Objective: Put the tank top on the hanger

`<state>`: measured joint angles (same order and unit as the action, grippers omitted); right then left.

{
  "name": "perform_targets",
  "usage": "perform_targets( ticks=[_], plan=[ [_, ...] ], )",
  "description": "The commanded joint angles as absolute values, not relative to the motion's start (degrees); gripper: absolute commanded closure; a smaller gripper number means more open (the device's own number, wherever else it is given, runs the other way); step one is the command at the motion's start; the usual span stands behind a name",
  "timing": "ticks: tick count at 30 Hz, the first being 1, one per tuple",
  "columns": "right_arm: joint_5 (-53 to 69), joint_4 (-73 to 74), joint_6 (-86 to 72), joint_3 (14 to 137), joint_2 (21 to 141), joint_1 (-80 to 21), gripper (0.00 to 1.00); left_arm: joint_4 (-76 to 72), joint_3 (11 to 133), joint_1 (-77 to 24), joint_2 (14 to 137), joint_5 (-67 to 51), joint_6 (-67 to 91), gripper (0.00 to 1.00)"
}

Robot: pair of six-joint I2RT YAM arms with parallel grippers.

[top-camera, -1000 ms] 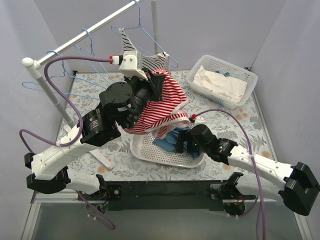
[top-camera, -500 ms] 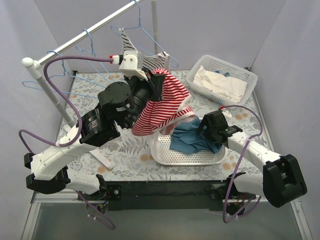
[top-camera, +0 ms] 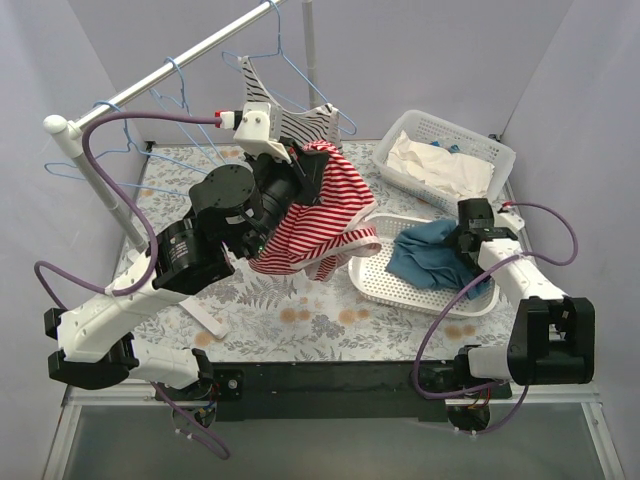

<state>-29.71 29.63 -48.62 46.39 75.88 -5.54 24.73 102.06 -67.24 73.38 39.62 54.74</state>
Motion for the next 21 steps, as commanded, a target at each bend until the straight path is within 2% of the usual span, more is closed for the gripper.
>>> perform_targets(
  ticks=[1,9,13,16,21],
  plan=[
    [-37.9,31.0,-46.8,49.2,74.2,1.0,0.01,25.5,103.0,-67.2,70.9,38.6,55.5,1.0],
    [-41.9,30.9,-44.1,50.8,75.2,8.2,0.01,27.0,102.3,-67.2,70.1,38.3,56.3,1.0],
    [-37.3,31.1,-43.2,52.5,73.8,8.5,0.02,28.4,101.4,-67.2,69.7,38.5,57.1,1.0],
    [-33.0,31.1,-41.9,53.6,70.7,6.3,0.01,28.8,98.9,-67.2,68.7,38.8,58.5,1.0],
    [-31.5,31.1,-39.3,55.6,65.0,-3.5,0.01,31.2,93.0,-67.2,67.9,38.2,62.4,1.0]
  ],
)
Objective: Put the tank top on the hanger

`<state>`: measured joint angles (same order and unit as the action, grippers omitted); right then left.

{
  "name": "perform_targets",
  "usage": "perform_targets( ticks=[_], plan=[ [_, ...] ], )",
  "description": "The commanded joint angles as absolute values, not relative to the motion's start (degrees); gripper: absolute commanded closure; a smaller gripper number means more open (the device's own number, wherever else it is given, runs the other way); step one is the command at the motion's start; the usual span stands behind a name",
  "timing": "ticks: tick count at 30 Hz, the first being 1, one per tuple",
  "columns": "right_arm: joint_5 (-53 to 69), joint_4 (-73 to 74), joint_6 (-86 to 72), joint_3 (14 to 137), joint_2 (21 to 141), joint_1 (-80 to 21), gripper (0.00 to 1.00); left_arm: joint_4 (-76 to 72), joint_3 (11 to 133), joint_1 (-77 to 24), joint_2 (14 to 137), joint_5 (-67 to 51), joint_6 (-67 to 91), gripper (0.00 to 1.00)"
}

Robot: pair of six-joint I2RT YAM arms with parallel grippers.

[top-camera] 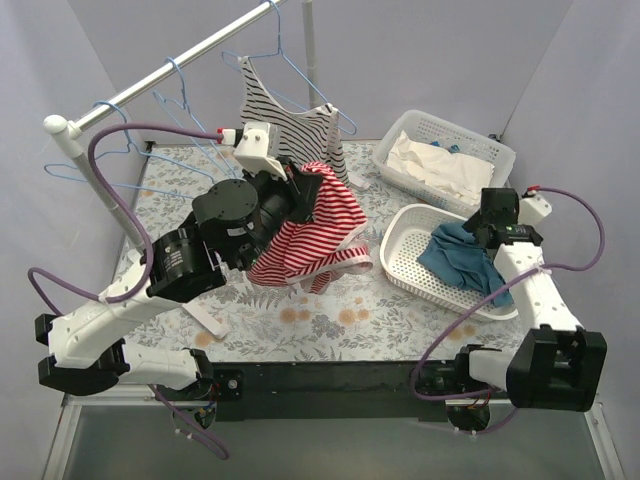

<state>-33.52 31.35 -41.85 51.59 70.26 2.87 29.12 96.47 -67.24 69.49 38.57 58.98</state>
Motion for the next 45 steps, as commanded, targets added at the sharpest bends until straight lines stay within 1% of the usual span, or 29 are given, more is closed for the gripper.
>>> perform_targets(
  ticks=[1,5,6,7,8,9,10,11,12,13,16,18,19,21,23,24,27,29,32,35,37,40,41,45],
  plan=[
    [-30.6,31.2,-38.9,55.9,63.4,-4.8,0.01,31.6,91.9,-67.2,67.2,38.1,62.9,1.0],
    [-21.5,29.2,-35.6,55.6,59.2,-12.2,0.01,31.8,87.0,-67.2,64.9,37.4,66.3,1.0],
    [-15.9,28.6,-34.6,54.9,58.4,-13.5,0.01,31.9,86.0,-67.2,64.2,37.6,66.9,1.0],
    [-12.6,24.6,-33.8,53.8,56.0,-15.0,0.03,32.3,84.6,-67.2,63.7,38.1,68.0,1.0],
    [-9.6,22.4,-33.1,50.9,54.7,-18.0,0.04,32.4,83.9,-67.2,62.9,38.4,68.5,1.0],
    [-4.6,20.6,-33.0,49.8,53.4,-19.1,0.04,32.8,83.3,-67.2,62.6,38.8,69.1,1.0],
    [-1.9,17.3,-32.9,48.4,51.3,-19.9,0.06,33.3,82.5,-67.2,62.5,39.5,69.9,1.0],
    [-0.3,16.0,-33.0,47.5,50.5,-21.3,0.06,33.8,82.4,-67.2,62.4,40.0,70.3,1.0],
    [4.1,15.3,-33.0,46.0,49.7,-22.1,0.07,34.4,82.3,-67.2,62.5,40.7,70.9,1.0],
    [5.1,14.7,-33.2,45.2,48.2,-22.8,0.09,35.1,82.0,-67.2,62.7,41.2,71.5,1.0],
    [5.5,14.9,-33.7,42.4,46.0,-26.4,0.15,35.8,80.2,-67.2,63.3,42.9,73.6,1.0],
    [4.8,14.9,-34.4,40.3,44.7,-29.2,0.15,35.6,78.1,-67.1,63.7,44.0,74.6,1.0],
    [4.5,14.9,-34.8,38.4,44.2,-31.0,0.17,35.6,77.4,-66.6,64.3,44.4,75.0,1.0],
    [2.0,14.8,-35.9,36.8,42.6,-33.1,0.18,35.4,76.1,-64.4,65.4,41.9,75.3,1.0],
    [0.4,14.8,-36.6,34.1,40.8,-36.7,0.19,34.8,73.9,-59.0,66.8,38.2,75.9,1.0],
    [-3.0,14.3,-36.7,33.1,38.8,-37.9,0.19,34.0,72.6,-55.1,67.1,33.5,75.9,1.0],
    [-4.1,12.0,-36.6,30.2,36.5,-42.1,0.21,29.8,69.2,-51.1,68.6,28.6,75.4,1.0],
    [-4.6,9.7,-36.7,27.4,36.3,-46.1,0.23,29.2,68.7,-49.0,70.6,28.0,75.8,1.0],
    [-6.3,3.9,-37.1,24.4,38.8,-52.3,0.24,28.0,67.9,-46.9,72.2,27.0,76.0,1.0],
    [-9.5,-3.4,-36.0,23.5,44.4,-59.0,0.24,27.9,67.5,-43.9,73.2,26.3,76.4,1.0],
    [-11.1,-6.9,-34.5,25.4,50.8,-63.0,0.24,27.6,66.6,-42.1,73.5,24.6,76.9,1.0],
    [-13.5,-10.3,-32.5,29.0,59.4,-66.9,0.24,26.7,65.5,-41.2,72.9,23.6,77.1,1.0],
    [-13.5,-13.6,-32.2,29.5,61.2,-67.5,0.24,26.9,65.5,-41.1,73.0,23.6,77.3,1.0],
    [-12.8,-19.2,-31.6,32.1,71.5,-69.2,0.24,27.4,65.3,-40.7,72.6,23.2,77.4,1.0]
  ],
)
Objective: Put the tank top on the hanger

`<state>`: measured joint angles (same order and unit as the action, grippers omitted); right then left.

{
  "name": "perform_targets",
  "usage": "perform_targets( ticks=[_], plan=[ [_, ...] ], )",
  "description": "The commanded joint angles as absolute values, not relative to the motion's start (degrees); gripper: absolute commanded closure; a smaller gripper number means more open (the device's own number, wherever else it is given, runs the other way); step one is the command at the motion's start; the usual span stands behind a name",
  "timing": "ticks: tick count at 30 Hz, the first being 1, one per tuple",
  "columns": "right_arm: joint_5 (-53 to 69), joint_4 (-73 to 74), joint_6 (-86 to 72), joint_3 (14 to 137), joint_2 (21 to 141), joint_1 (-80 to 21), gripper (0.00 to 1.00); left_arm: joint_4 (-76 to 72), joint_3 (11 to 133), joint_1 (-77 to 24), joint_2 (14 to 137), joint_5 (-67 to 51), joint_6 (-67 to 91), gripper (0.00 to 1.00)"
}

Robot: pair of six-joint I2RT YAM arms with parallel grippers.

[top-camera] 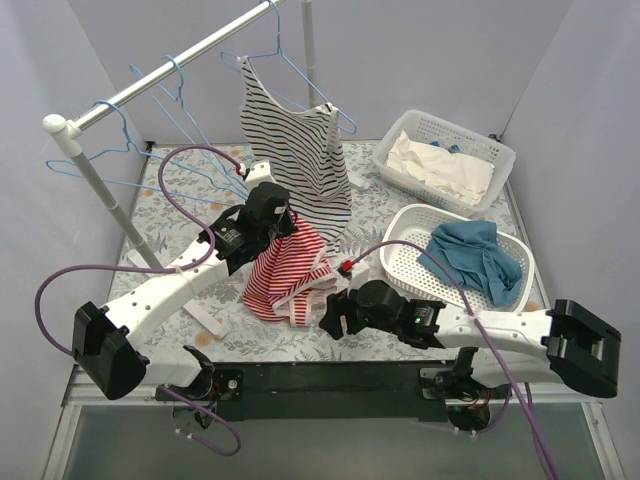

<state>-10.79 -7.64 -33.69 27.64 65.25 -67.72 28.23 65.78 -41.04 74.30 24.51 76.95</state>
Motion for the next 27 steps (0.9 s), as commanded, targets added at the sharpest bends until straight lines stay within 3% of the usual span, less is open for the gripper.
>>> perform_targets(
  ticks=[1,8,11,14,15,23,27],
  plan=[
    [-12.8,-19.9,-31.6,33.4,72.9,-70.0,0.24,27.5,65.3,-40.7,72.4,23.3,77.4,1.0],
    [-11.8,-22.5,-31.9,38.2,85.2,-71.9,0.3,27.7,64.3,-40.6,71.5,22.9,77.6,1.0],
    [-12.0,-22.4,-32.4,38.4,87.4,-71.9,0.47,27.6,63.7,-40.5,70.7,23.1,77.5,1.0],
    [-15.0,-21.9,-32.5,38.1,87.3,-72.0,0.81,27.5,63.0,-40.4,69.9,23.2,77.4,0.96],
    [-16.2,-20.9,-32.6,37.8,86.5,-71.8,0.97,27.7,62.8,-40.3,69.6,23.4,77.3,0.95],
    [-40.6,10.3,-40.9,34.5,66.8,-71.1,0.99,28.6,57.4,-40.2,63.1,24.9,77.9,0.91],
    [-37.2,16.3,-39.4,32.4,60.3,-69.1,0.99,29.9,53.6,-40.1,59.0,24.4,78.7,0.8]
  ],
)
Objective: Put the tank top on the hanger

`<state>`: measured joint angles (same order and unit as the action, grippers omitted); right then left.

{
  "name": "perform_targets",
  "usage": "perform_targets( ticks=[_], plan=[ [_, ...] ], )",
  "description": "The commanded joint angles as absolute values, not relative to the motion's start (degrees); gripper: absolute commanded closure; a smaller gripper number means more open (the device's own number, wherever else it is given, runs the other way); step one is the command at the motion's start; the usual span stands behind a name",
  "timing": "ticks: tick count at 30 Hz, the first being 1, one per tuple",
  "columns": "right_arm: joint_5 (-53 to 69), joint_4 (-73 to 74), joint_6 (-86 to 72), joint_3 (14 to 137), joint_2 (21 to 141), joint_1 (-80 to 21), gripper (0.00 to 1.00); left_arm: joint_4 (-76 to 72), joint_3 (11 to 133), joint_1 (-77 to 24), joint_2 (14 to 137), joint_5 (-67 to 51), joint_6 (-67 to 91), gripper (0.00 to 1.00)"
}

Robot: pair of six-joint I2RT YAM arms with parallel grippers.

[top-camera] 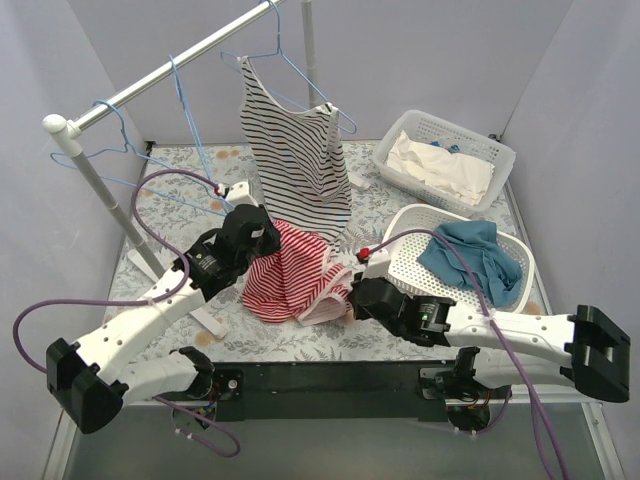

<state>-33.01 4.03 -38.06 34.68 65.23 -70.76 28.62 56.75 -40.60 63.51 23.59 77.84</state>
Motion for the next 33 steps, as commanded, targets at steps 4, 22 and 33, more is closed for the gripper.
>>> perform_targets(
  ticks=[4,22,33],
  plan=[
    [-27.7,15.9,-39.9,28.6,57.6,-68.6,0.99,30.4,50.9,-40.1,55.0,20.6,77.5,0.59],
    [-21.2,9.2,-43.5,20.8,55.1,-68.7,0.99,22.8,58.3,-60.0,70.2,15.3,68.5,0.45],
    [-22.1,9.0,-46.4,18.5,52.7,-68.6,0.99,20.9,69.3,-63.5,91.7,13.4,64.7,0.47]
  ],
)
